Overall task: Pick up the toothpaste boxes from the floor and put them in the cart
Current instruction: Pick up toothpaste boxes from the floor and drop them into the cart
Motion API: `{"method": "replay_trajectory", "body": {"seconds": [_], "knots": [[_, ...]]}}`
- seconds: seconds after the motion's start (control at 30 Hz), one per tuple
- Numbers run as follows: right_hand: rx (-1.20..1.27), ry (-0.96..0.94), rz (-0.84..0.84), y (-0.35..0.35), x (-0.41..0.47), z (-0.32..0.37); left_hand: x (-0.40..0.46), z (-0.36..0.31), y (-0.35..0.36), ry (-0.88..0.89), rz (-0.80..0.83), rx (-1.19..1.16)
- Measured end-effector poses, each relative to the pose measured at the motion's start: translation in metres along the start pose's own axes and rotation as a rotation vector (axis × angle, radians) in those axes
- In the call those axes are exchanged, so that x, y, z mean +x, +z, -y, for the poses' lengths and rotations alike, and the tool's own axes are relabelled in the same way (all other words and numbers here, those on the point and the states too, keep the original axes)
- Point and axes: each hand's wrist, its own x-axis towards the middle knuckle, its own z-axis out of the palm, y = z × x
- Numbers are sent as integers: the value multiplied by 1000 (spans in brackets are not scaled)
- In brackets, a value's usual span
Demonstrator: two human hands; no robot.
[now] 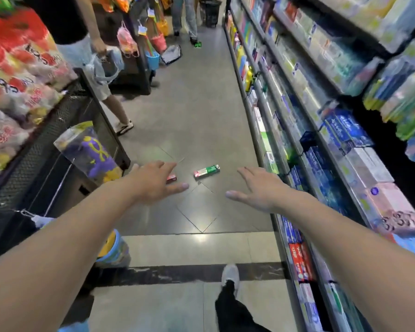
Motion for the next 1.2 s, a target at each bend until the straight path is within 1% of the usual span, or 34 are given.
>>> {"method": "replay_trajectory", "body": {"seconds": [0.13,0.3,0.4,0.53,0.67,0.77,0.87,0.97,1.03,1.2], "knots": [[20,-47,-24,-29,100,-23,83,20,-31,-40,-18,-26],[26,-132,5,-62,216,-44,170,50,-61,-114,-6,-66],[68,-123,36,-72,283,-49,224,75,-69,-144,-2,-114],[95,-116,59,-64,369,-51,298,110,-67,-128,43,-124],[52,-116,105,-50,454,-57,382,154,-60,-87,61,-86],[16,-95,142,-30,518,-61,452,189,-42,-66,91,-57],[7,-63,153,7,591,-68,525,221,0,-63,127,-55],[-4,-43,172,65,661,-77,594,249,67,-87,188,-56],[12,-37,203,115,707,-86,639,266,124,-100,253,-59],[-4,-55,251,271,819,-116,745,302,281,-86,318,-21]]}}
